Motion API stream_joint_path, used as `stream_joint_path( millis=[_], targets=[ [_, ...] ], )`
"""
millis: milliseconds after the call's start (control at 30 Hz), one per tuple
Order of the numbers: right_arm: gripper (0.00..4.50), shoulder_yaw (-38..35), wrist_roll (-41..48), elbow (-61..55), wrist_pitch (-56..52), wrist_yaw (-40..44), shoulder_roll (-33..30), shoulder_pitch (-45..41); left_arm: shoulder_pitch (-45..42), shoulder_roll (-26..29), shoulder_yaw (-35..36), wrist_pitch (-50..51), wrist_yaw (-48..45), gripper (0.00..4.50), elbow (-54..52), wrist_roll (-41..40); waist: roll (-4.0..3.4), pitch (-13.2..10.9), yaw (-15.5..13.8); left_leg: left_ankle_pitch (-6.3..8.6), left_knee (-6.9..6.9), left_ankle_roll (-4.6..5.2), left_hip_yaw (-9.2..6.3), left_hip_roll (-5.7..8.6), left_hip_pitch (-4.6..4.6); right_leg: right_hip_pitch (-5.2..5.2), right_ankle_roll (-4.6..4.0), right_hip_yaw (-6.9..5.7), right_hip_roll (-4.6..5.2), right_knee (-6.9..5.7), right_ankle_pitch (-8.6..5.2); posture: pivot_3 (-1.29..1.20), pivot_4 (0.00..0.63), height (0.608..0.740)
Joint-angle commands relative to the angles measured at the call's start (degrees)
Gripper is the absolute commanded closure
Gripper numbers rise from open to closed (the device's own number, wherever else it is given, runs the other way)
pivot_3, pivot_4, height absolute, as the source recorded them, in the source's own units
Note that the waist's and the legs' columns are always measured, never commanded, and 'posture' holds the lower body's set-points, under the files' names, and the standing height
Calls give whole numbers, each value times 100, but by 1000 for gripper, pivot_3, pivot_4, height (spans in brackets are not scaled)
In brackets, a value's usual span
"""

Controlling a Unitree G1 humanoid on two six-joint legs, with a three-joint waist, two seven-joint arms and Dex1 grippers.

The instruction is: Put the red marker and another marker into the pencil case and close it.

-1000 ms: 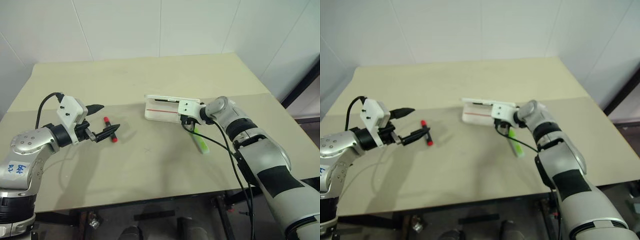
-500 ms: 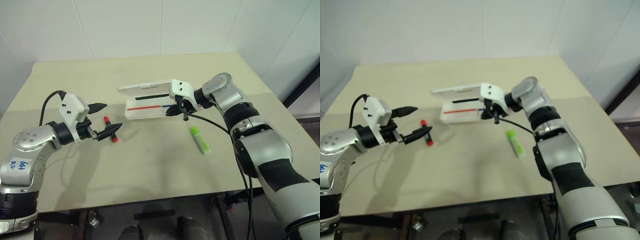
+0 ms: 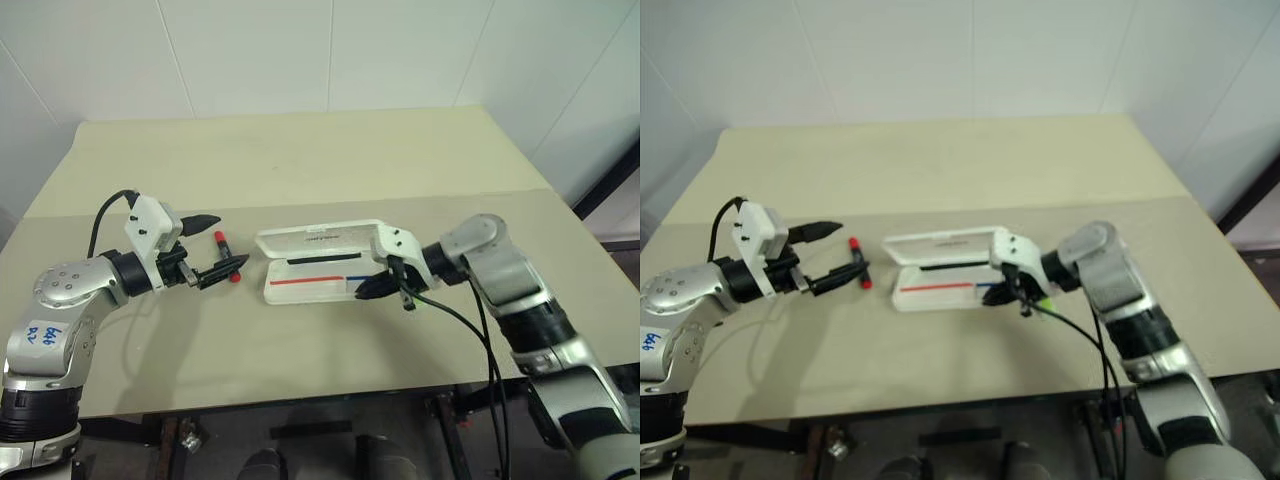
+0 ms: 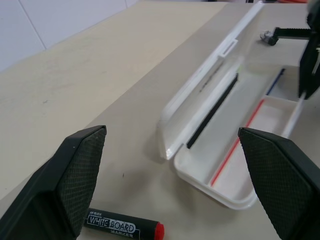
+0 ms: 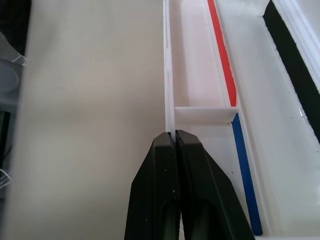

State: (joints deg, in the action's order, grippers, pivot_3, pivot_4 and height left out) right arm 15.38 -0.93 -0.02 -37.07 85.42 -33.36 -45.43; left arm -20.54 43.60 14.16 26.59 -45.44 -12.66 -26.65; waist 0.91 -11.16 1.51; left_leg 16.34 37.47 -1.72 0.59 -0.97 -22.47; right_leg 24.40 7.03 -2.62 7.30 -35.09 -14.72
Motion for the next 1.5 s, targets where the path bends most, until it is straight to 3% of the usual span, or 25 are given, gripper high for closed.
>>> stream_joint_path(
  millis=[33, 267, 367, 633, 1133, 1333, 1500],
  targets=[
    [4471, 13, 351, -690, -439, -117, -156, 161, 16, 20, 88, -34, -18, 0, -127, -80, 0, 0, 12, 3, 2, 6, 1, 0, 0, 0, 0, 1, 0, -2, 0, 0, 150, 740],
    [4471, 122, 655, -832, -26, -470, -71, 485, -51, 12, 23, 5, -55, 0, -109, -87, 4, 0, -7, 7, 18, 14, -1, 1, 3, -4, -1, 2, 1, 0, 1, 0, 150, 740],
    [4471, 209, 674, -593, 910, -423, -67, 581, -52, 17, 23, 38, -53, 0, -138, -102, 6, 0, -5, 9, 21, 17, -1, 1, 3, -6, -1, 2, 1, -1, 1, 0, 150, 740],
    [4471, 358, 554, 582, 2214, -455, 100, 368, 8, -6, 50, 131, 0, 0, -278, -140, 12, -1, -4, 9, 21, 17, 0, 1, 3, -8, -1, 3, 1, -3, 1, 0, 150, 740],
    [4471, 398, 450, 801, 2063, -948, 320, 308, 1, -5, 80, 159, 32, 0, -310, -168, 12, -1, -5, 8, 22, 16, -1, 1, 3, -7, -1, 2, 0, -10, 1, 0, 150, 740],
    [2441, 304, 620, 642, 2046, -984, 310, 391, -21, -7, 69, 140, 12, 0, -294, -169, 12, -1, -6, 8, 21, 16, 0, 1, 3, -7, -1, 2, 0, -9, 1, 0, 150, 740],
    [2441, 181, 890, 429, 1986, -889, 212, 453, 43, 8, 94, 132, -64, 0, -367, -233, 12, -1, -2, 8, 21, 16, 0, 0, 3, -7, -1, 2, 0, -10, 1, 0, 150, 740]
  ],
)
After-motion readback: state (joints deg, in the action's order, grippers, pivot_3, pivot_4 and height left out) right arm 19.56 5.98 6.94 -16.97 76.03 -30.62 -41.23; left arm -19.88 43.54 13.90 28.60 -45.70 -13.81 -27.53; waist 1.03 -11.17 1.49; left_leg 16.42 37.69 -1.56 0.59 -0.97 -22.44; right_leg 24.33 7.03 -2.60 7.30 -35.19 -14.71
